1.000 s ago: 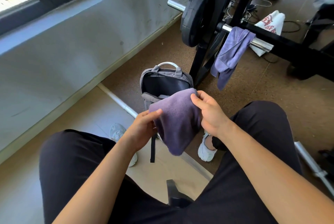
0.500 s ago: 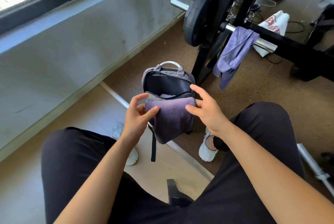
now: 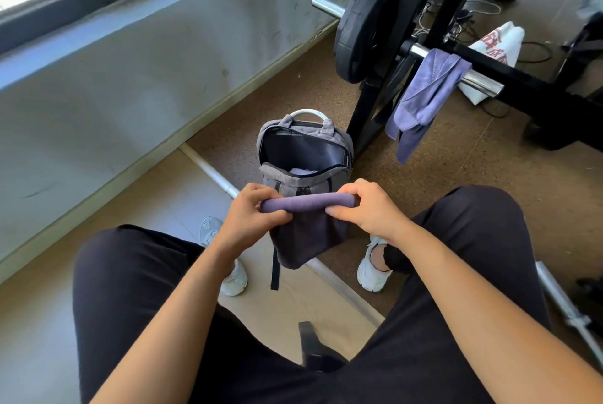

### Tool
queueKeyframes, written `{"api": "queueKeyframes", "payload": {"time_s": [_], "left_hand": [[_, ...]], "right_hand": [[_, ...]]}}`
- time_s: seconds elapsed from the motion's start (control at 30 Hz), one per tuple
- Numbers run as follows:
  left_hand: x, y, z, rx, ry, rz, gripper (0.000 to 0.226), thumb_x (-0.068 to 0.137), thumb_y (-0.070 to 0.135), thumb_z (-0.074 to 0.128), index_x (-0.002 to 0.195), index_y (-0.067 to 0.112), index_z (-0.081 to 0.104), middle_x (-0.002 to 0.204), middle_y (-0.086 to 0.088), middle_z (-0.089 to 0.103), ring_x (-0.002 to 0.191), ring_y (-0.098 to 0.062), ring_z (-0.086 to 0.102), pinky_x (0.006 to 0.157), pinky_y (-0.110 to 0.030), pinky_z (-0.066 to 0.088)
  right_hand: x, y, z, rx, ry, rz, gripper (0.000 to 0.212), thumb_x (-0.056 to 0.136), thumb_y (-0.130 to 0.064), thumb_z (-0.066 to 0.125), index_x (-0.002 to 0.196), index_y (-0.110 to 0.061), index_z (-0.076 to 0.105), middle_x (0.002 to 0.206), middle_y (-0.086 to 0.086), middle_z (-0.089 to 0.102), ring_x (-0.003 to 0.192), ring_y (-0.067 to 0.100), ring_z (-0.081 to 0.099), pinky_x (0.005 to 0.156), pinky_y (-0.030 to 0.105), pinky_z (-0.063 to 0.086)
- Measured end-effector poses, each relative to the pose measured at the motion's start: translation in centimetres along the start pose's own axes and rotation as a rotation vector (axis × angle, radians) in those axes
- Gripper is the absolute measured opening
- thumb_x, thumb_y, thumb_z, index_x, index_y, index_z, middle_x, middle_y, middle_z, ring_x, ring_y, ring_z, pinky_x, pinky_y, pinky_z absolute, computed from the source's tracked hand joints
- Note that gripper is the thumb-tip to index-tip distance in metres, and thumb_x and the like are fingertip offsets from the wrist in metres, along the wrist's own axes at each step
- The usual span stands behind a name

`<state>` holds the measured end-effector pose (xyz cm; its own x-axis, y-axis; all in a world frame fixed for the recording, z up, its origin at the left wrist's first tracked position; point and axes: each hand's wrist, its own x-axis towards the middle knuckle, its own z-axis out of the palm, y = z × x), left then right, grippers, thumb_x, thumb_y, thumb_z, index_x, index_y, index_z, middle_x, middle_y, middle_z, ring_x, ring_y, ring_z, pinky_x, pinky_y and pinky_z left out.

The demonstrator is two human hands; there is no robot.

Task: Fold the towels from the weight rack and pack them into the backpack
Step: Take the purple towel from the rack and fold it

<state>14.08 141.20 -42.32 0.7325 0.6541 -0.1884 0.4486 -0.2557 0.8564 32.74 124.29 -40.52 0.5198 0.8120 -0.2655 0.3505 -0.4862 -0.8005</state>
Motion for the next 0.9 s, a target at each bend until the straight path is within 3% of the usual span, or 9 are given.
{"api": "queueKeyframes", "payload": {"time_s": [0.1, 0.23, 0.37, 0.43, 0.53, 0.6, 0.73, 0.8, 0.9], "left_hand": [[0.0, 0.3, -0.1, -0.385, -0.137, -0.186, 0.041, 0.073, 0.033, 0.074, 0.098, 0.0, 0.072, 0.087, -0.014, 0.066, 0.085, -0.019, 0.06, 0.078, -0.035, 0.046], [-0.4, 1.7, 0.7, -0.702, -0.237, -0.417, 0.036, 0.098, 0.044, 0.059, 0.117, 0.016, 0.072, 0.099, -0.007, 0.073, 0.086, -0.02, 0.069, 0.077, -0.034, 0.051], [-0.9, 1.6, 1.4, -0.756, -0.377, -0.515, 0.052, 0.091, 0.055, 0.063, 0.127, 0.017, 0.067, 0.12, -0.01, 0.075, 0.113, -0.025, 0.071, 0.103, -0.042, 0.051], [-1.1, 1.6, 2.0, -0.733, -0.418, -0.541, 0.056, 0.085, 0.051, 0.068, 0.128, 0.014, 0.067, 0.122, -0.01, 0.075, 0.116, -0.023, 0.07, 0.103, -0.04, 0.052], [-1.0, 1.4, 2.3, -0.818, -0.431, -0.548, 0.049, 0.086, 0.036, 0.069, 0.127, 0.009, 0.067, 0.123, -0.012, 0.073, 0.11, -0.023, 0.07, 0.096, -0.037, 0.055], [-0.7, 1.0, 2.1, -0.902, -0.433, -0.529, 0.043, 0.094, 0.029, 0.064, 0.128, 0.003, 0.065, 0.127, -0.019, 0.07, 0.115, -0.028, 0.067, 0.103, -0.04, 0.053], [0.1, 0.1, 2.0, -1.131, -0.369, -0.506, 0.031, 0.094, 0.021, 0.069, 0.114, 0.001, 0.058, 0.106, -0.026, 0.053, 0.098, -0.031, 0.058, 0.101, -0.042, 0.055], [0.2, -0.1, 1.9, -1.125, -0.326, -0.427, 0.034, 0.088, 0.015, 0.071, 0.113, -0.001, 0.056, 0.103, -0.025, 0.06, 0.096, -0.03, 0.064, 0.094, -0.041, 0.058], [-0.2, 0.3, 1.7, -0.979, -0.303, -0.325, 0.046, 0.08, 0.013, 0.075, 0.122, 0.003, 0.06, 0.11, -0.019, 0.072, 0.101, -0.029, 0.071, 0.086, -0.038, 0.06]], "right_hand": [[0.1, -0.2, -0.3, 0.395, -0.04, 0.118, 0.014, 0.092, -0.025, 0.072, 0.102, -0.016, 0.074, 0.105, 0.011, 0.075, 0.104, 0.027, 0.069, 0.095, 0.045, 0.052], [0.5, -0.5, 0.0, 0.76, -0.068, 0.32, 0.031, 0.097, -0.029, 0.064, 0.118, -0.006, 0.069, 0.115, 0.011, 0.074, 0.113, 0.026, 0.069, 0.102, 0.043, 0.051], [0.4, -0.9, 0.4, 0.894, -0.019, 0.376, 0.032, 0.1, -0.028, 0.059, 0.118, -0.003, 0.067, 0.117, 0.015, 0.073, 0.109, 0.025, 0.07, 0.087, 0.033, 0.057], [0.3, -1.1, 0.2, 0.932, -0.02, 0.381, 0.031, 0.101, -0.029, 0.058, 0.116, -0.004, 0.067, 0.116, 0.014, 0.074, 0.106, 0.024, 0.072, 0.079, 0.028, 0.058], [0.2, -1.2, -0.2, 0.97, -0.034, 0.396, 0.036, 0.1, -0.03, 0.06, 0.123, -0.003, 0.065, 0.119, 0.015, 0.072, 0.108, 0.025, 0.071, 0.082, 0.031, 0.059], [0.2, -1.4, -0.5, 1.012, -0.084, 0.39, 0.041, 0.099, -0.032, 0.06, 0.129, -0.004, 0.063, 0.123, 0.014, 0.071, 0.114, 0.025, 0.069, 0.092, 0.034, 0.056], [-0.3, -1.9, -0.8, 1.071, -0.299, 0.331, 0.048, 0.1, -0.04, 0.054, 0.138, -0.01, 0.058, 0.133, 0.012, 0.066, 0.126, 0.026, 0.061, 0.108, 0.042, 0.044], [-0.7, -1.9, -0.5, 1.042, -0.378, 0.325, 0.047, 0.099, -0.036, 0.056, 0.138, -0.01, 0.059, 0.134, 0.015, 0.065, 0.127, 0.029, 0.061, 0.108, 0.046, 0.045], [-0.8, -1.7, 0.0, 0.968, -0.335, 0.324, 0.038, 0.096, -0.018, 0.062, 0.131, -0.002, 0.061, 0.127, 0.023, 0.067, 0.119, 0.036, 0.065, 0.1, 0.045, 0.054]]}}
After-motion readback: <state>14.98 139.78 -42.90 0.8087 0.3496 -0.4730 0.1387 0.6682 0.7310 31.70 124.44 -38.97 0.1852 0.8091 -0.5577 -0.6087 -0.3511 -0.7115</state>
